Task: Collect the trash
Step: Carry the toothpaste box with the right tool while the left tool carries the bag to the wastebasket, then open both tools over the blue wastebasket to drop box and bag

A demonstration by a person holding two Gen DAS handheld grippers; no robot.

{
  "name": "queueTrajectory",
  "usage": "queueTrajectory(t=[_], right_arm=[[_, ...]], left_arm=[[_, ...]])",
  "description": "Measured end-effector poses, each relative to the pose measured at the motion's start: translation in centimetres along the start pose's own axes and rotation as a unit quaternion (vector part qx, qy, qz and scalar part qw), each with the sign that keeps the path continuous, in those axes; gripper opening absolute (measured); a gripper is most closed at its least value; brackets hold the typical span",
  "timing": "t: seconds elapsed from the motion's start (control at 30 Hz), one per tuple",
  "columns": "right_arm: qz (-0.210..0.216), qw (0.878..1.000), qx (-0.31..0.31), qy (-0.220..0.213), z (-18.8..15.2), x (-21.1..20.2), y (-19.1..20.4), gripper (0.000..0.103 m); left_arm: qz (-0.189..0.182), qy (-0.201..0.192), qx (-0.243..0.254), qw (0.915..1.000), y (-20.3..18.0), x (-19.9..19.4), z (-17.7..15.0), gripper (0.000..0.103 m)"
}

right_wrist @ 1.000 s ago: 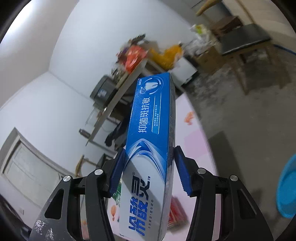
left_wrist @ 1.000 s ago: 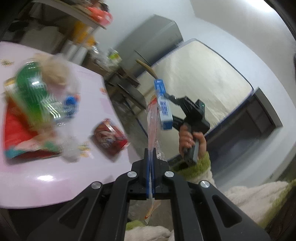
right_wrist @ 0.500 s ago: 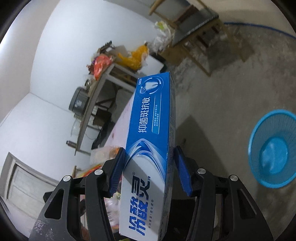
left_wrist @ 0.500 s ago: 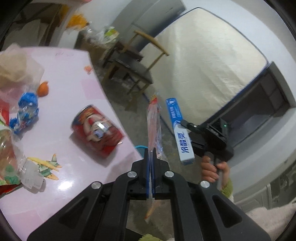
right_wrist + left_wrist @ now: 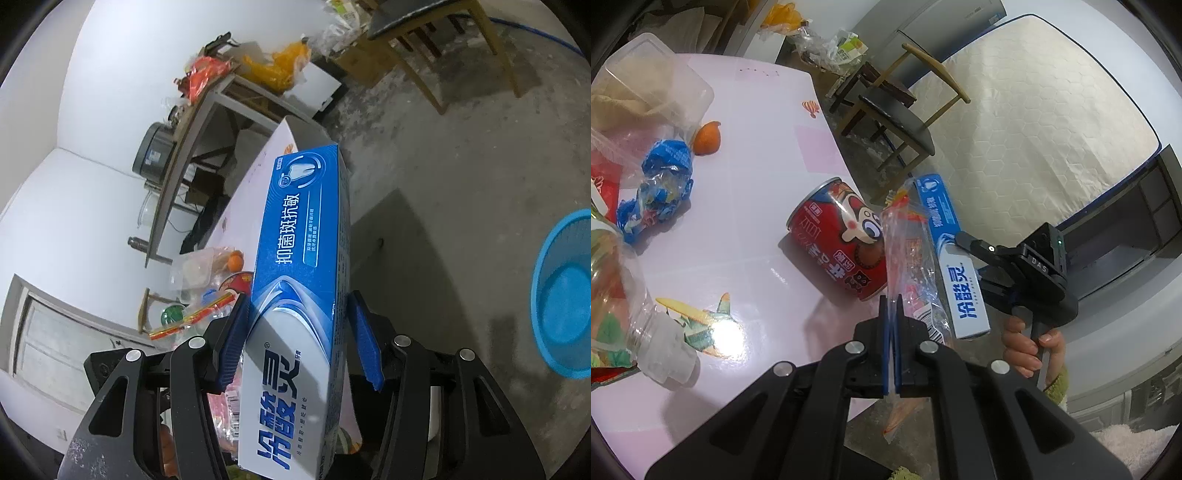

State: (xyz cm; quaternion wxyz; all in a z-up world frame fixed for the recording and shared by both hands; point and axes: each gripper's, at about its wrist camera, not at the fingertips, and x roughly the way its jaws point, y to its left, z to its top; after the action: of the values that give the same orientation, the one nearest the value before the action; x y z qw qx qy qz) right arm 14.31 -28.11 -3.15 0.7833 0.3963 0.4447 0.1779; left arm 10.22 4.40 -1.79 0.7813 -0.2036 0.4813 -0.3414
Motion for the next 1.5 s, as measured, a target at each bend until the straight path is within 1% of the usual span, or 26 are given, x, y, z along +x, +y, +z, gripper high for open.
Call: queueTrajectory(t=[0.2, 0.4, 0.63, 0.77, 0.87, 0.9, 0.97, 1.03, 1.1, 1.13, 1.17, 1.23, 1.27, 1.3, 1.37, 1.4, 1.47, 1.5], right_arm=[[-0.007, 1.000, -0.007, 0.006, 0.0, 0.4, 0.3, 0.051], [-0.012, 1.000, -0.008, 0.010, 0.1, 0.4, 0.2, 0.051], [-0.012, 1.000, -0.006, 0.002, -0.1, -0.3, 0.2, 0.051], [-0.011, 1.000, 0.005, -0.018, -0.6, -2.3, -0.6, 0.051], [-0.018, 0.998, 0.022, -0.048, -1.2, -5.1, -1.9, 0.051], [-0.026, 0.997, 0.033, -0.065, -1.5, -6.7, -2.9, 0.051], [-0.038, 0.994, 0.053, -0.088, -2.1, -9.0, -4.5, 0.051], [-0.059, 0.989, 0.082, -0.112, -3.1, -11.6, -7.0, 0.051], [-0.082, 0.982, 0.116, -0.127, -4.2, -13.6, -9.8, 0.051], [-0.090, 0.979, 0.127, -0.130, -4.7, -14.1, -10.8, 0.051], [-0.102, 0.976, 0.142, -0.132, -5.2, -14.7, -12.2, 0.051], [-0.119, 0.970, 0.166, -0.130, -6.0, -15.1, -14.4, 0.051], [-0.124, 0.967, 0.183, -0.127, -6.3, -15.1, -15.7, 0.051], [-0.126, 0.964, 0.196, -0.125, -6.4, -15.0, -16.9, 0.051], [-0.134, 0.960, 0.215, -0.123, -6.2, -14.7, -18.5, 0.051], [-0.136, 0.958, 0.222, -0.122, -5.9, -14.5, -19.4, 0.051], [-0.140, 0.954, 0.235, -0.124, -5.1, -14.0, -20.7, 0.052], [-0.143, 0.952, 0.239, -0.125, -4.5, -13.6, -21.4, 0.055]], left_arm=[[-0.018, -0.005, 0.000, 0.9998, -0.2, -0.9, -0.2, 0.001], [-0.039, -0.013, 0.014, 0.9991, -1.3, -1.8, -0.5, 0.001], [-0.057, -0.018, 0.024, 0.9979, -2.6, -2.3, -0.4, 0.001], [-0.065, -0.015, 0.036, 0.9972, -4.0, -1.8, -0.1, 0.001], [-0.067, -0.003, 0.048, 0.9966, -5.8, -0.4, 0.6, 0.001], [-0.065, 0.001, 0.053, 0.9965, -6.3, 0.1, 0.8, 0.001], [-0.054, 0.021, 0.071, 0.9958, -8.3, 2.2, 1.4, 0.001], [-0.029, 0.051, 0.094, 0.9939, -10.4, 5.1, 1.9, 0.001], [-0.018, 0.089, 0.108, 0.9900, -12.1, 8.3, 2.0, 0.001], [-0.011, 0.116, 0.117, 0.9863, -13.3, 10.8, 2.1, 0.001], [-0.005, 0.128, 0.124, 0.9839, -13.9, 12.4, 2.1, 0.001], [0.015, 0.159, 0.149, 0.9759, -15.6, 17.1, 2.0, 0.001], [0.022, 0.168, 0.154, 0.9735, -15.9, 18.6, 2.0, 0.001], [0.032, 0.184, 0.164, 0.9686, -16.6, 21.2, 1.9, 0.001], [0.046, 0.202, 0.178, 0.9621, -17.4, 24.6, 1.7, 0.001], [0.055, 0.214, 0.186, 0.9575, -17.9, 26.9, 1.5, 0.001], [0.062, 0.223, 0.192, 0.9537, -18.3, 29.5, 1.4, 0.002], [0.068, 0.225, 0.198, 0.9515, -18.5, 30.9, 1.4, 0.002]])
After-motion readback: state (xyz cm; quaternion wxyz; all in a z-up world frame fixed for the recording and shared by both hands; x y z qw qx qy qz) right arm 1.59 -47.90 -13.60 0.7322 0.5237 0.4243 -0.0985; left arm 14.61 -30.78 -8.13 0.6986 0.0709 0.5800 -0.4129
